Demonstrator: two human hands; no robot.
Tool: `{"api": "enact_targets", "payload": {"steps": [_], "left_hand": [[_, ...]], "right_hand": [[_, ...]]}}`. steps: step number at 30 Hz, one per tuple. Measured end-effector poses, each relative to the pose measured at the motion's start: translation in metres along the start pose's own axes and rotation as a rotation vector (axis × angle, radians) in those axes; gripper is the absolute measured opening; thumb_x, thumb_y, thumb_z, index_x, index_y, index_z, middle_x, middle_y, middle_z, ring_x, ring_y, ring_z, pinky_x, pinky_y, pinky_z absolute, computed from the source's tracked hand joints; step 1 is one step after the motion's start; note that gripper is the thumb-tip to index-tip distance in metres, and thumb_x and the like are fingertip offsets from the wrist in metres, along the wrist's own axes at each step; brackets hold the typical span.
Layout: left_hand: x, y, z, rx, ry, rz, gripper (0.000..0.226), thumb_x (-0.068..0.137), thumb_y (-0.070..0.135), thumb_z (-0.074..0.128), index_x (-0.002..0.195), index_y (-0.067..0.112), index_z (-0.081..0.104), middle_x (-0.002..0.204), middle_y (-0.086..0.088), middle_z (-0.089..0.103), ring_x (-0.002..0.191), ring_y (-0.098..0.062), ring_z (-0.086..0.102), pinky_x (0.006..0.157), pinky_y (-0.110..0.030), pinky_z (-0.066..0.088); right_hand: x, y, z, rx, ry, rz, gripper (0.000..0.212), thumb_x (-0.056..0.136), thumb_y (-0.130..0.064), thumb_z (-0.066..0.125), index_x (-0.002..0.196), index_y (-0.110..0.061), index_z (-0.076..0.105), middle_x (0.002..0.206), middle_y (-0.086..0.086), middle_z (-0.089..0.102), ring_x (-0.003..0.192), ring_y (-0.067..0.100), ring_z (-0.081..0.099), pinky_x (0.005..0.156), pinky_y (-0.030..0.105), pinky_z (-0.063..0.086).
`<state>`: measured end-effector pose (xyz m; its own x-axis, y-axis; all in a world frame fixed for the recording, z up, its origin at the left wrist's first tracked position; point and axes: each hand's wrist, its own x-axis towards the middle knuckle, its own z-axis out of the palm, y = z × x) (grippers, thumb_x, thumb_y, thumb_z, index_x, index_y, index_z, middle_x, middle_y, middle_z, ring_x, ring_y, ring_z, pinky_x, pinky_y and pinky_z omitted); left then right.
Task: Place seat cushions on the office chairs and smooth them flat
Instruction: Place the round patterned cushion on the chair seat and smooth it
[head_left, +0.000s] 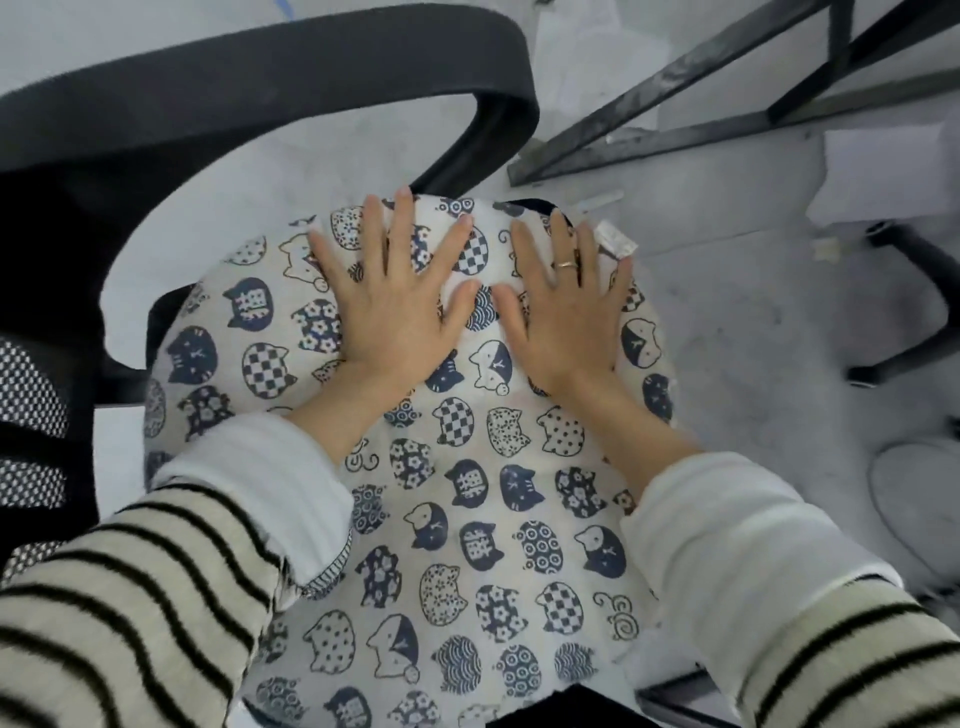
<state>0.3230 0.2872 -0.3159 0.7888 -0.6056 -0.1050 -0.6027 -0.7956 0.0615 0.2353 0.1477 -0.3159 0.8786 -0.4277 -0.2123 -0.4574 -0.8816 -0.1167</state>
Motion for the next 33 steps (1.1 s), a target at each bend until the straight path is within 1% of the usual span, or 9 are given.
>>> {"api": "enact_targets", "payload": {"steps": [3,6,11,17,20,24,26,29,33], "left_hand": [[-0.012,-0.013,-0.017,0.006,-0.083,-0.03,0.061,0.093,0.062,0.015,0.148,0.038,0.008,0.158,-0.009,0.01,0.145,-0.035,0.01,0.108,-0.071,0.007],[-0.035,-0.045,-0.022,0.004,-0.115,-0.16,0.064,0.092,0.064,0.013,0.149,0.037,0.004,0.159,-0.008,0.005,0.146,-0.033,0.006,0.107,-0.071,0.006],[-0.057,-0.074,-0.009,-0.073,-0.109,-0.287,0.063,0.092,0.064,0.021,0.148,0.041,0.005,0.16,-0.004,0.0,0.146,-0.035,0.001,0.101,-0.077,0.005],[-0.056,-0.076,0.016,-0.033,-0.044,-0.289,0.064,0.093,0.06,0.021,0.149,0.036,0.0,0.159,-0.012,0.003,0.144,-0.039,0.004,0.103,-0.076,0.005],[-0.058,-0.071,0.007,-0.02,-0.065,-0.291,0.065,0.094,0.059,0.02,0.149,0.034,-0.002,0.159,-0.012,0.001,0.144,-0.04,0.003,0.103,-0.075,0.006],[-0.084,-0.04,-0.003,-0.039,-0.115,-0.244,0.064,0.096,0.053,0.019,0.15,0.03,-0.007,0.157,-0.019,-0.007,0.144,-0.042,-0.004,0.102,-0.076,0.007],[-0.115,-0.012,0.001,-0.035,-0.145,-0.162,0.061,0.097,0.053,0.019,0.15,0.034,-0.004,0.157,-0.019,-0.007,0.144,-0.041,-0.004,0.102,-0.076,0.007],[-0.139,0.014,0.016,-0.049,-0.15,-0.106,0.058,0.096,0.052,0.022,0.149,0.038,0.002,0.158,-0.018,0.0,0.145,-0.04,0.0,0.101,-0.077,0.008],[-0.136,0.015,0.033,-0.047,-0.072,-0.106,0.056,0.097,0.051,0.021,0.149,0.04,0.003,0.157,-0.018,0.005,0.144,-0.041,0.006,0.101,-0.077,0.008]], "right_hand": [[-0.024,0.004,-0.007,-0.002,-0.031,0.008,0.062,0.095,-0.057,0.02,0.151,-0.033,0.008,0.161,0.003,0.003,0.148,0.027,0.003,0.114,0.062,0.005],[-0.06,0.021,-0.001,-0.013,-0.065,0.048,0.064,0.094,-0.059,0.02,0.15,-0.034,0.001,0.161,0.003,-0.003,0.148,0.026,-0.002,0.115,0.061,0.004],[-0.077,0.04,0.016,-0.1,0.019,0.01,0.065,0.095,-0.057,0.031,0.151,-0.028,0.014,0.158,0.011,0.019,0.145,0.031,0.016,0.112,0.062,0.017],[-0.071,0.044,0.036,-0.05,0.069,-0.008,0.062,0.096,-0.054,0.024,0.15,-0.028,0.013,0.157,0.01,0.018,0.146,0.03,0.015,0.114,0.059,0.014],[-0.075,0.039,0.025,-0.069,0.03,0.008,0.063,0.096,-0.055,0.021,0.151,-0.029,0.005,0.159,0.01,0.01,0.147,0.029,0.008,0.115,0.059,0.009],[-0.087,0.011,0.007,0.01,-0.076,0.088,0.065,0.095,-0.057,0.015,0.148,-0.031,-0.014,0.158,0.007,-0.017,0.146,0.03,-0.015,0.113,0.063,-0.004],[-0.107,-0.014,0.01,-0.01,-0.102,-0.014,0.062,0.096,-0.056,0.014,0.149,-0.032,-0.007,0.159,0.007,-0.012,0.146,0.034,-0.01,0.109,0.068,-0.005],[-0.124,-0.031,0.029,-0.072,-0.129,-0.152,0.056,0.097,-0.05,0.019,0.15,-0.032,0.015,0.159,0.009,0.01,0.145,0.035,0.003,0.105,0.074,0.0],[-0.118,-0.027,0.046,-0.123,-0.093,-0.16,0.056,0.096,-0.05,0.02,0.15,-0.033,0.015,0.159,0.011,0.008,0.144,0.038,0.004,0.103,0.074,-0.006]]}}
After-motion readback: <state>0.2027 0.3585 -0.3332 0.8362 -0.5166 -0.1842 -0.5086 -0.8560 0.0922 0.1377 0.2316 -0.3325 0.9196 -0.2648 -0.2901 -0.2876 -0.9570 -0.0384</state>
